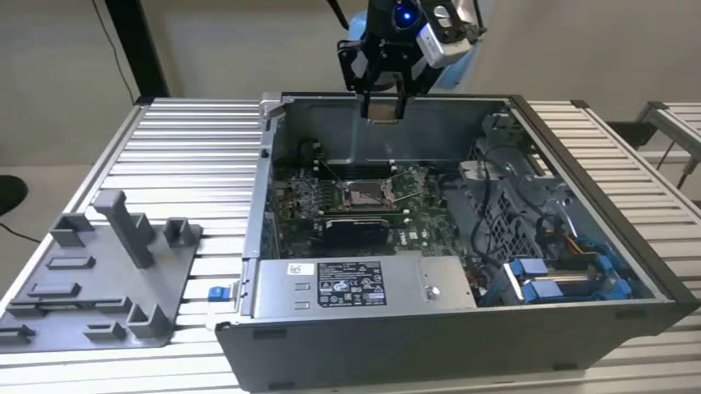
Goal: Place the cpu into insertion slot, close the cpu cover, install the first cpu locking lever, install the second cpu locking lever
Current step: 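Place the cpu into insertion slot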
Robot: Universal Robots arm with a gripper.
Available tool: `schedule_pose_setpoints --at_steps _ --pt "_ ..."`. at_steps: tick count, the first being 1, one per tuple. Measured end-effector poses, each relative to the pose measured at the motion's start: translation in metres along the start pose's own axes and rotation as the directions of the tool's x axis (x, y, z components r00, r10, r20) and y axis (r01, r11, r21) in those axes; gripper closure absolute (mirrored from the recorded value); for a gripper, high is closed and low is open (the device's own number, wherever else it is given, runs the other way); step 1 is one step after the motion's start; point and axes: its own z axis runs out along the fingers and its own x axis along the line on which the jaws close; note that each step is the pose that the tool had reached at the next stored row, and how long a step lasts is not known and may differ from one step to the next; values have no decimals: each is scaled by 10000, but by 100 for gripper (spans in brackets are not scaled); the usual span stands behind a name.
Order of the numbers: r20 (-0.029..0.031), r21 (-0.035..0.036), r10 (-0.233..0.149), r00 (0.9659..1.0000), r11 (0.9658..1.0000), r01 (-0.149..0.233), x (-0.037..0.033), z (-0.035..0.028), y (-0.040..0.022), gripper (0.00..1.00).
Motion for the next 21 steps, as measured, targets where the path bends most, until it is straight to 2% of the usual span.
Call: schedule_pose_setpoints --at_steps 5,12,16,21 --pt "55 -14 616 9981 9981 -616 0 0 0 100" --pt "117 -30 1312 9913 9914 -1311 0 1 0 100" --pt "159 -46 1806 9834 9836 -1805 0 1 0 100" --pt "214 -70 2446 9694 9696 -2445 0 4 -1 100"
